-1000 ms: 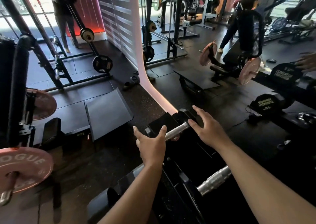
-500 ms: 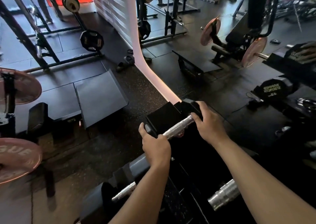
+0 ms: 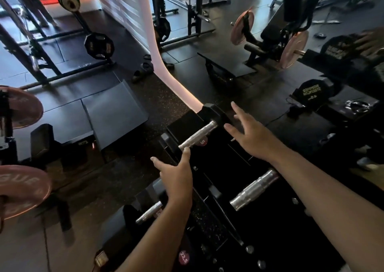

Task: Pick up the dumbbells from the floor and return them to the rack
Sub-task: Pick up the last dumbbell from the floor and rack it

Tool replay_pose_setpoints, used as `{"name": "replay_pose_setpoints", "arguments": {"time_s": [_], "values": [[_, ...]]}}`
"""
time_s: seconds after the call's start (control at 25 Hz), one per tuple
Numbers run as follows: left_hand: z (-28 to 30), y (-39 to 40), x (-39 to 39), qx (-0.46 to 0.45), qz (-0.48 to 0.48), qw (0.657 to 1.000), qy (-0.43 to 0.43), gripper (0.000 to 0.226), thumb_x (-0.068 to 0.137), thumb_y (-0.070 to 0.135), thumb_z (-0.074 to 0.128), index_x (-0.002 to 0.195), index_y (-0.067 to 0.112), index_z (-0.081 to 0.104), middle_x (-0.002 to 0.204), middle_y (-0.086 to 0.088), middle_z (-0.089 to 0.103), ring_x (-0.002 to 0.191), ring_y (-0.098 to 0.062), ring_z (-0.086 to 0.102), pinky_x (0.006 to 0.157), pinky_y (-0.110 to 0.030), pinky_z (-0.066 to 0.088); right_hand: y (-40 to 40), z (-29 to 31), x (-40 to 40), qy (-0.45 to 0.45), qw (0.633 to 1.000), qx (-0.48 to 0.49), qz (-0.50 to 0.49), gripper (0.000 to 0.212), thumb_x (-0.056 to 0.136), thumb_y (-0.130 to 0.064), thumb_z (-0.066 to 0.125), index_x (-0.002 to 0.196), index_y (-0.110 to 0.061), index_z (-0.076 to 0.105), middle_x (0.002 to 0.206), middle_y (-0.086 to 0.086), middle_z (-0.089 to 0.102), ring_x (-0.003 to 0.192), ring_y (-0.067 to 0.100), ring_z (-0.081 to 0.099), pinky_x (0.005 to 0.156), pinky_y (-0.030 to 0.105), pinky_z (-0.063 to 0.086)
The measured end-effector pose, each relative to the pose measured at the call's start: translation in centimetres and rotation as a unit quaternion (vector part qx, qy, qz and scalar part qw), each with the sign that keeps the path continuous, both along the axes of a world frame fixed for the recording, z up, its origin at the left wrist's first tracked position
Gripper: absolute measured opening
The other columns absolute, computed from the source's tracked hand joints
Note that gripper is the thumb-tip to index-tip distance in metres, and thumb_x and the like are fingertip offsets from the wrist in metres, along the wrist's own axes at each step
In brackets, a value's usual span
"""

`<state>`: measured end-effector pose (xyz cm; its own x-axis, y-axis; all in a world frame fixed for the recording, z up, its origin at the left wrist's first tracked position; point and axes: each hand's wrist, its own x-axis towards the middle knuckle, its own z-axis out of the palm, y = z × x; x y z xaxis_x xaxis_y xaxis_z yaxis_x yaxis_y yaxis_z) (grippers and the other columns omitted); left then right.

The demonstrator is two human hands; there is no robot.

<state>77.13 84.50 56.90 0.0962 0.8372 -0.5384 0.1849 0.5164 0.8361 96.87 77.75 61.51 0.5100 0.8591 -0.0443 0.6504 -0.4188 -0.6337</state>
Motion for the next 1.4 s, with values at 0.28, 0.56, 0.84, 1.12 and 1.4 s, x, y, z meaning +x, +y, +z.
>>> {"name": "replay_pose_setpoints", "arguments": {"time_s": [0.28, 0.56, 0.84, 1.12, 1.4], "values": [[-0.2, -8.9, 0.7, -0.028, -0.079, 0.996, -0.012, 0.113, 0.08, 0.055, 0.075, 0.16, 0.033, -0.002, 0.163, -0.009, 0.024, 0.14, -0.031, 0.038, 0.099, -0.039, 0.036, -10.1, -0.2, 0.2, -0.074, 0.995, -0.033, -0.062, 0.069, 0.098, -0.053, 0.049, 0.159, -0.033, 0.023, 0.156, 0.001, 0.04, 0.14, 0.022, 0.04, 0.108, 0.048, 0.037], [-0.7, -12.5, -0.1, -0.077, -0.119, 0.99, -0.019, 0.089, 0.081, 0.03, 0.069, 0.155, 0.038, 0.021, 0.128, -0.007, 0.055, 0.102, -0.02, 0.057, 0.082, -0.038, 0.046, -13.3, -3.6, 0.0, -0.061, 0.99, -0.072, -0.107, 0.046, 0.095, -0.039, 0.06, 0.136, -0.023, 0.046, 0.107, 0.009, 0.066, 0.101, 0.034, 0.065, 0.081, 0.038, 0.051], [-0.4, -13.6, -0.4, -0.13, -0.115, 0.985, -0.026, 0.086, 0.088, 0.023, 0.059, 0.152, 0.047, 0.007, 0.085, -0.006, 0.059, 0.073, -0.021, 0.059, 0.071, -0.048, 0.059, -12.6, -4.8, 0.4, -0.031, 0.994, -0.068, -0.083, 0.046, 0.096, -0.035, 0.061, 0.138, -0.024, 0.045, 0.101, 0.008, 0.066, 0.094, 0.028, 0.066, 0.074, 0.029, 0.046], [-0.6, -13.8, -0.2, -0.136, -0.095, 0.986, -0.024, 0.087, 0.088, 0.027, 0.062, 0.152, 0.049, 0.007, 0.106, -0.011, 0.061, 0.09, -0.025, 0.061, 0.088, -0.057, 0.055, -12.9, -4.1, 0.2, -0.024, 0.995, -0.069, -0.066, 0.043, 0.096, -0.037, 0.06, 0.133, -0.024, 0.042, 0.104, 0.005, 0.066, 0.1, 0.026, 0.066, 0.08, 0.035, 0.052], [0.9, -17.5, 0.8, -0.102, -0.075, 0.992, -0.016, 0.118, 0.084, 0.044, 0.073, 0.154, 0.038, -0.022, 0.164, -0.017, 0.015, 0.141, -0.037, 0.033, 0.108, -0.053, 0.031, -17.7, -1.7, -0.5, -0.066, 0.994, -0.047, -0.079, 0.065, 0.088, -0.066, 0.051, 0.147, -0.043, 0.034, 0.142, -0.001, 0.055, 0.123, 0.023, 0.057, 0.094, 0.041, 0.048]]}}
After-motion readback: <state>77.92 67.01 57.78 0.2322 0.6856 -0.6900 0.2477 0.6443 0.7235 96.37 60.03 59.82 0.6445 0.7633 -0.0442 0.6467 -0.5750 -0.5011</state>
